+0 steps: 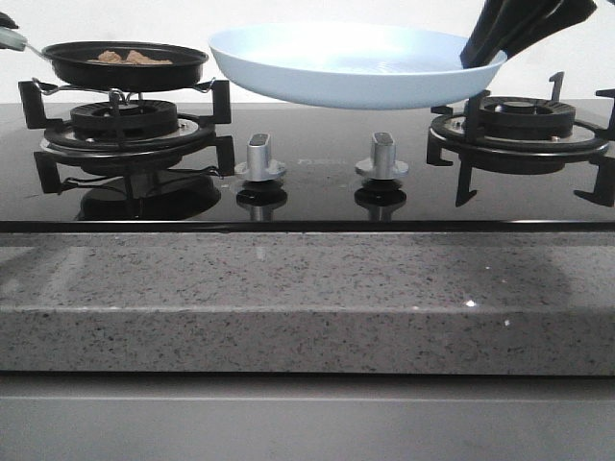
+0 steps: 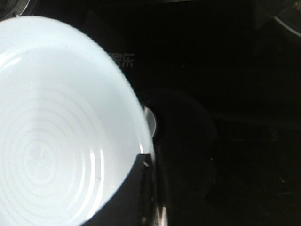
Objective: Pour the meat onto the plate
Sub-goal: 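Lift the frying pan with the left gripper toward the held plate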
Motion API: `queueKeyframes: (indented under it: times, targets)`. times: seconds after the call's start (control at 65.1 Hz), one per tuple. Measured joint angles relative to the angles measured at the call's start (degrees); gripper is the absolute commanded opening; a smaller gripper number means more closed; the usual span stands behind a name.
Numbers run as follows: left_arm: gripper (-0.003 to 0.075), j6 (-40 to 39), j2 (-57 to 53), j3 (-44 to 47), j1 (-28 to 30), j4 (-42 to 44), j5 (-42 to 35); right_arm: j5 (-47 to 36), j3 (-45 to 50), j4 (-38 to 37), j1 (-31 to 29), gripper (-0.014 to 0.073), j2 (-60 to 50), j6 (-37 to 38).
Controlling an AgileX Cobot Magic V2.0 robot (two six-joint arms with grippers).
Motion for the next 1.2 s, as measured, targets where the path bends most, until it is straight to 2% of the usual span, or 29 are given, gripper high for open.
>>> queueKeyframes:
  times: [0.461,0.891,1.199]
  targets:
    - [-0.0020,1.09,-0.70,0.00,0.00,-5.09,3.21,0.00,0.00,0.00,0.00,-0.0069,0.00,0.00]
    - [-0.0020,4.08,-12.83,0.00,0.00,-5.09,3.23,0.00,0.00,0.00,0.00,-0.0069,0.00,0.00]
    - [-0.0020,6.95,-20.09,0.00,-5.87,-4.32,-0.34,0.00,0.00,0.00,0.00,-0.0069,0.00,0.00]
